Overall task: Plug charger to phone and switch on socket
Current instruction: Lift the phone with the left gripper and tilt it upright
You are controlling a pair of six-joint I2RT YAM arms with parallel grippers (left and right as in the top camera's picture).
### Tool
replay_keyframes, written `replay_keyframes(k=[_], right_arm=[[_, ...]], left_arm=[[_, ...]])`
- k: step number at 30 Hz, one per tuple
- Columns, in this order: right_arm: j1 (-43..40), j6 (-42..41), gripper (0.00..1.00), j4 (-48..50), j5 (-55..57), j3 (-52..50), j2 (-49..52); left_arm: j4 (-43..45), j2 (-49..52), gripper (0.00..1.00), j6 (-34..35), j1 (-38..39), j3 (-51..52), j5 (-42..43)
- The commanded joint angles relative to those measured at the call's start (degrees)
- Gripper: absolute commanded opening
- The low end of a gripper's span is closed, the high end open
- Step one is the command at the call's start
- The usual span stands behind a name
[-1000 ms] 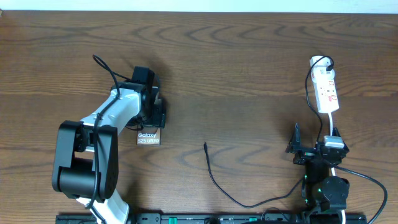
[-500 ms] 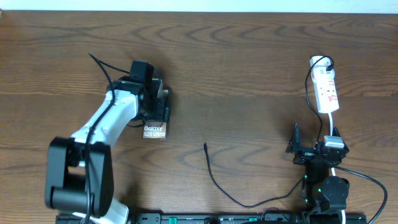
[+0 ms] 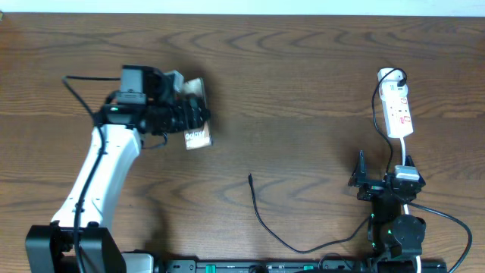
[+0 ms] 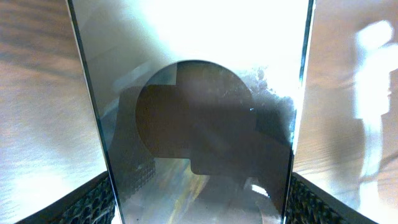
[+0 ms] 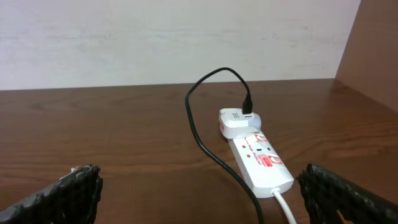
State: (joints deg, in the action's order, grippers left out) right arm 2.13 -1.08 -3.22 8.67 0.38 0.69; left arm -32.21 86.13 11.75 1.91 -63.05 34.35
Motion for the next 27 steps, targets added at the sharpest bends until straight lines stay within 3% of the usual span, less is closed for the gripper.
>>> replay_keyframes(k=[1,5,9,11,18,22,27], right_arm=[[0.6,-0.4,0.99,-0.2,0.4,-0.1,-0.2],[0.6,-0.4,0.99,-0.2,0.4,-0.1,-0.2],[0.6,-0.4,0.99,-0.2,0.4,-0.1,-0.2],[0.6,-0.4,0.99,-0.2,0.4,-0.1,-0.2],[0.6,-0.4,0.99,-0.2,0.4,-0.1,-0.2],[0.6,-0.4,0.99,-0.2,0.4,-0.1,-0.2],[0.6,-0.4,0.99,-0.2,0.4,-0.1,-0.2]], left_arm=[[3.9,-0.9,0.13,9.6,-4.6,-2.3,18.6],[10.4,-0.9,0.09,19.0,-8.4,-2.2,28.8],[16.6,-0.9,0.08,32.0,-10.8,-2.2,33.9],[20.0,-0.9,0.08,41.6,-11.5,-2.2,36.5],[21.0,-0.9,0.07,63.8,-11.6,-2.2,41.9],[21.0,-0.9,0.08,71.2,-11.7,-2.2,52.5],[21.0,-0.9,0.07,72.7,-12.6,-2.2,53.5]])
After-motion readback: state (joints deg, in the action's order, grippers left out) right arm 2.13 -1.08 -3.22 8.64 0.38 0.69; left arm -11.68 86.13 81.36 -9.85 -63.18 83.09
